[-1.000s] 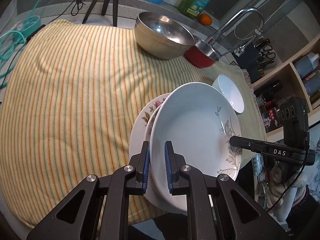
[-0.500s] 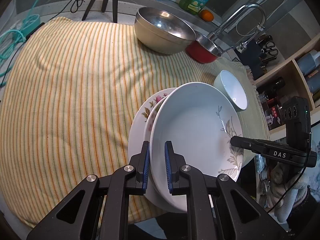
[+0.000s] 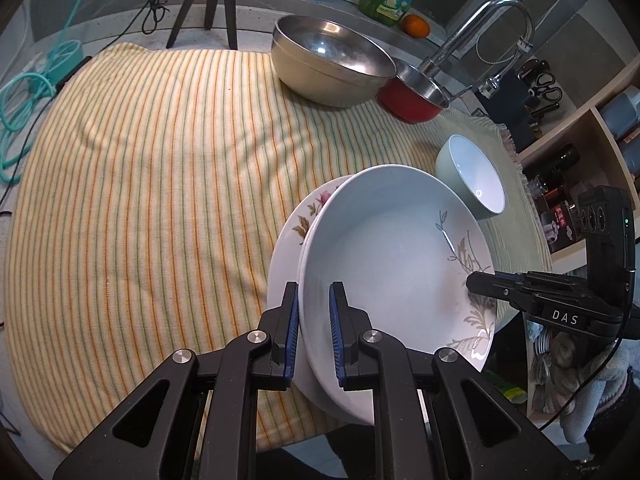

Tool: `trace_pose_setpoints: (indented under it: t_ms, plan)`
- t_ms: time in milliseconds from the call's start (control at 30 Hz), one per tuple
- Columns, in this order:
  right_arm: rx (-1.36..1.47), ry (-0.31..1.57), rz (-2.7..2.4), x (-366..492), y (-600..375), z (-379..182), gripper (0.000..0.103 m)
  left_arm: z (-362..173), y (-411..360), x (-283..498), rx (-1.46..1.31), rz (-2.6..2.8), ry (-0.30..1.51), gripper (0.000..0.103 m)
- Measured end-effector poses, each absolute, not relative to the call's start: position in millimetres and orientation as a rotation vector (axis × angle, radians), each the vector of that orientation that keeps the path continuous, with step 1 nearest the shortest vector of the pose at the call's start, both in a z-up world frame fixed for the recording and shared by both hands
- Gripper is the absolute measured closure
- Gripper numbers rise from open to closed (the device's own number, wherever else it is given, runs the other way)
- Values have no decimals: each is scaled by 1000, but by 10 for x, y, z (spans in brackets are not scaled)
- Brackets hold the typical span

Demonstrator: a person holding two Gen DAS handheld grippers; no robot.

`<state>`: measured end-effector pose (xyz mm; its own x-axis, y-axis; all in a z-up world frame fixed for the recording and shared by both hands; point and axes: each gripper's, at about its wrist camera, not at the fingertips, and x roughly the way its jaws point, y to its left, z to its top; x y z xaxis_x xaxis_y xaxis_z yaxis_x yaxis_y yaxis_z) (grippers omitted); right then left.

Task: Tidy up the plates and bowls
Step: 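Lower the leaf-pattern plate onto the rose-pattern plate and open both grippers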

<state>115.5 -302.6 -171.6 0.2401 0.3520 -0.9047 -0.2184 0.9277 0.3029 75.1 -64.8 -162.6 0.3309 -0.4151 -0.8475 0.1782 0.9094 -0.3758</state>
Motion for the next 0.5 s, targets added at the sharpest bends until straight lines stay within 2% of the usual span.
trace_pose_setpoints:
  t_ms: [200, 300, 433, 500]
  plan:
    - [87, 1255, 390, 1129, -2965, -1693, 75, -1633, -685, 764, -207, -383, 1177, 91]
    - [81, 1241, 391, 1121, -2961, -1672, 68, -1625, -688, 764, -201, -385, 1174, 91]
    - [41, 1219, 375, 1105, -2940, -1648, 53, -1602, -738, 768, -181, -392, 1166, 90]
    - [33, 1219, 390, 1087, -2923, -1648, 52, -1604, -739, 773, -176, -390, 1164, 90]
